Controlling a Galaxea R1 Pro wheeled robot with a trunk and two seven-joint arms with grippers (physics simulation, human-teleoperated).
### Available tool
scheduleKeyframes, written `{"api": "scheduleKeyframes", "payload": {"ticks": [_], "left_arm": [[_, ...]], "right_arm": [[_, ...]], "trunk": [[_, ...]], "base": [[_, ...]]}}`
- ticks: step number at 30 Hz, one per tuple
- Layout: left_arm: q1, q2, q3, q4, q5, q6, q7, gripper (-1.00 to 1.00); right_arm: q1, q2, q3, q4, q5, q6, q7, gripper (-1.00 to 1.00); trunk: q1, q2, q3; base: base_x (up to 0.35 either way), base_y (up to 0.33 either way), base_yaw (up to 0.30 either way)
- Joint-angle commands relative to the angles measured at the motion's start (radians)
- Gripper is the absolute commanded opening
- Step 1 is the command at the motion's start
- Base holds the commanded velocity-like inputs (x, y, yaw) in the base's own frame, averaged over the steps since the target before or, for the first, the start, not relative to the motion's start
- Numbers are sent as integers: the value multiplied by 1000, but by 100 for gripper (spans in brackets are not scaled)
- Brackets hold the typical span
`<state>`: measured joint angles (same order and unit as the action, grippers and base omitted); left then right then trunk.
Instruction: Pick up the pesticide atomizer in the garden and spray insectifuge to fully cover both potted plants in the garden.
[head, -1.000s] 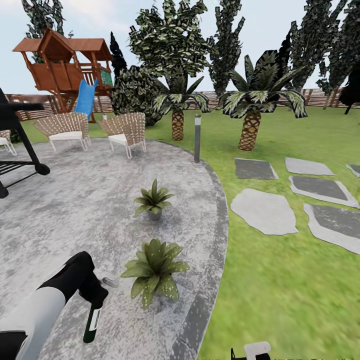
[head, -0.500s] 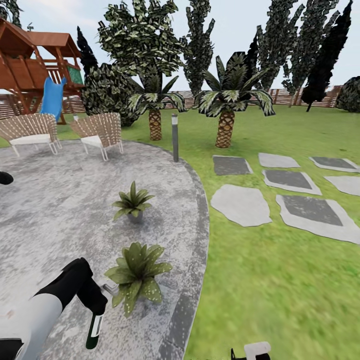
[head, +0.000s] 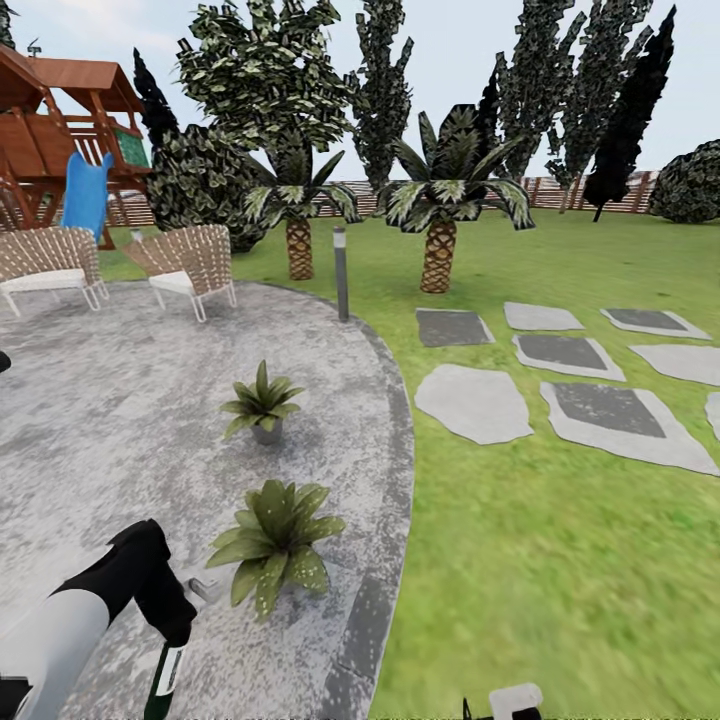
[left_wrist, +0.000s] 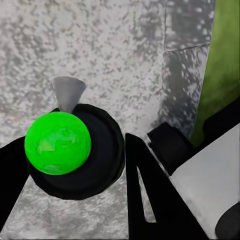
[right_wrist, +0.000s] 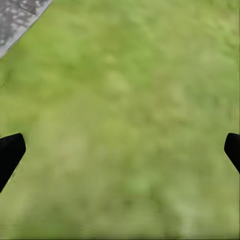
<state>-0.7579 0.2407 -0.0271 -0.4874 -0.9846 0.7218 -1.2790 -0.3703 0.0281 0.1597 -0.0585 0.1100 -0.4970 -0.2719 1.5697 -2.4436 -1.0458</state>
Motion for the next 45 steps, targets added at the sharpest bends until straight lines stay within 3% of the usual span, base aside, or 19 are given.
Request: {"api": "scheduleKeyframes", "payload": {"ticks": [1,10,18,33,38,39,42,45], "left_arm": [[0,0,-3,-3,-18,18,-6,-100],[0,-3,9,-4,-33,37,-14,-100],[0,-1,-2,-7,-31,30,-16,-100],[-1,-3,-2,-8,-29,31,-17,-100],[-14,-4,-3,-17,-37,24,-119,-100],[-15,-7,-3,-18,-42,24,-137,-100],[-19,-47,-23,-21,-128,32,-158,-100],[-20,-66,-26,-21,-158,36,-161,-100]], "right_arm": [[-1,0,3,2,11,0,-10,100],[-1,1,3,-1,9,0,-13,100],[-1,1,3,-1,8,0,-13,100],[-1,1,3,-1,8,0,-13,100],[-1,1,3,0,8,0,-13,100],[-1,1,3,0,8,0,-13,100],[-1,1,3,-1,8,0,-13,100],[-1,1,3,-1,8,0,-13,100]], "trunk": [[0,0,-1],[0,0,-1],[0,0,-1],[0,0,-1],[0,0,-1],[0,0,-1],[0,0,-1],[0,0,-1]], "base": [[-37,290,0],[132,289,-5],[31,43,-219],[-103,209,-80],[11,40,-85],[1,4,-10],[0,1,-2],[0,0,0]]}}
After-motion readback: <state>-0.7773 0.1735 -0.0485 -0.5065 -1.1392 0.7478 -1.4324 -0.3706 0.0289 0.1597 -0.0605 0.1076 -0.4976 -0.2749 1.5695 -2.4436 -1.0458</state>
